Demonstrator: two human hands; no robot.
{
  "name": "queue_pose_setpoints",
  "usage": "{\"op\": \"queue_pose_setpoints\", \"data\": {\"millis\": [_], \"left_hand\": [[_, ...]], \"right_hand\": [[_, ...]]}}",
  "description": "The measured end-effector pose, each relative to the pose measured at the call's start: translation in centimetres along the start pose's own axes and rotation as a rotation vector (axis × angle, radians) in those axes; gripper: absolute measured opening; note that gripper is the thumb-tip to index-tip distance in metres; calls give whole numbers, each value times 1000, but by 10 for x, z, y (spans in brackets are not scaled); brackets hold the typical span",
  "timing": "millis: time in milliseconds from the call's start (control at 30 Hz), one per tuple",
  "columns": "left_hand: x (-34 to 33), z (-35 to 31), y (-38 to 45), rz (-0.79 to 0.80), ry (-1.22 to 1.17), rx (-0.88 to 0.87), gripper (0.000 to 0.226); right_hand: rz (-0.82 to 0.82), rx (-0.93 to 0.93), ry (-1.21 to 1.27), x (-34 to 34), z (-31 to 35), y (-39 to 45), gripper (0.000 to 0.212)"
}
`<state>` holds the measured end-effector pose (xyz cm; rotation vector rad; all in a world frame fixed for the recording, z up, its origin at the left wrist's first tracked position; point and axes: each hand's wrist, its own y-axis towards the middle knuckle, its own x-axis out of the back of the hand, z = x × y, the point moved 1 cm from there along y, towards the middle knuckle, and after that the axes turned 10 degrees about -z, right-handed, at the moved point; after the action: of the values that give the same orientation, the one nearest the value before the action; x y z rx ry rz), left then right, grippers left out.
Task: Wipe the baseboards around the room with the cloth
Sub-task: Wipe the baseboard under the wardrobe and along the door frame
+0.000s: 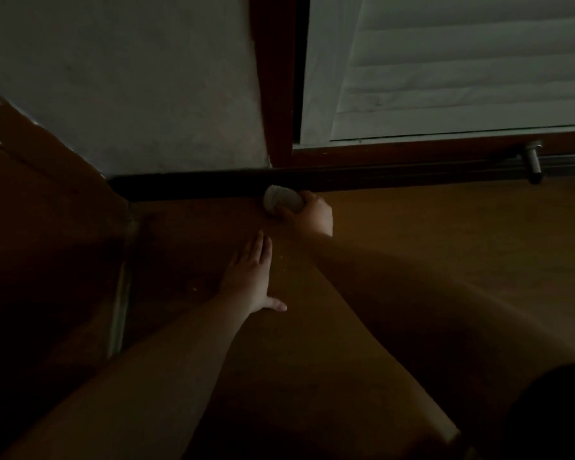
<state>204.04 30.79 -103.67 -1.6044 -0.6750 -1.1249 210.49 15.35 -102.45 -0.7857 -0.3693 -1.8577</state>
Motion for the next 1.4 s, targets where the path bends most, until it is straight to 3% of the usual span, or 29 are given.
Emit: {"op": "queue_pose_setpoints", "data": {"millis": [300,633,733,1067,1233,1400], "left_hand": [[-6,4,1,-3,26,-21,148],[2,0,-1,16,39,-22,146],[5,-1,-1,26,33,-23,146],[12,-9,-1,63,84,7,145],[19,-22,1,134,140,43,145],[13,-12,-3,95,56,24,144]], "right_hand": [[-143,-43,-217,97,-89,42,64],[-342,-285,-111,140,-127,49,56],[-337,-224,-138,123,-118,33,56],[-97,98,23,19,-15,-1,56],[-89,120,-9,29,-16,10,56],[-109,144,-91,70,-51,29,57]]}}
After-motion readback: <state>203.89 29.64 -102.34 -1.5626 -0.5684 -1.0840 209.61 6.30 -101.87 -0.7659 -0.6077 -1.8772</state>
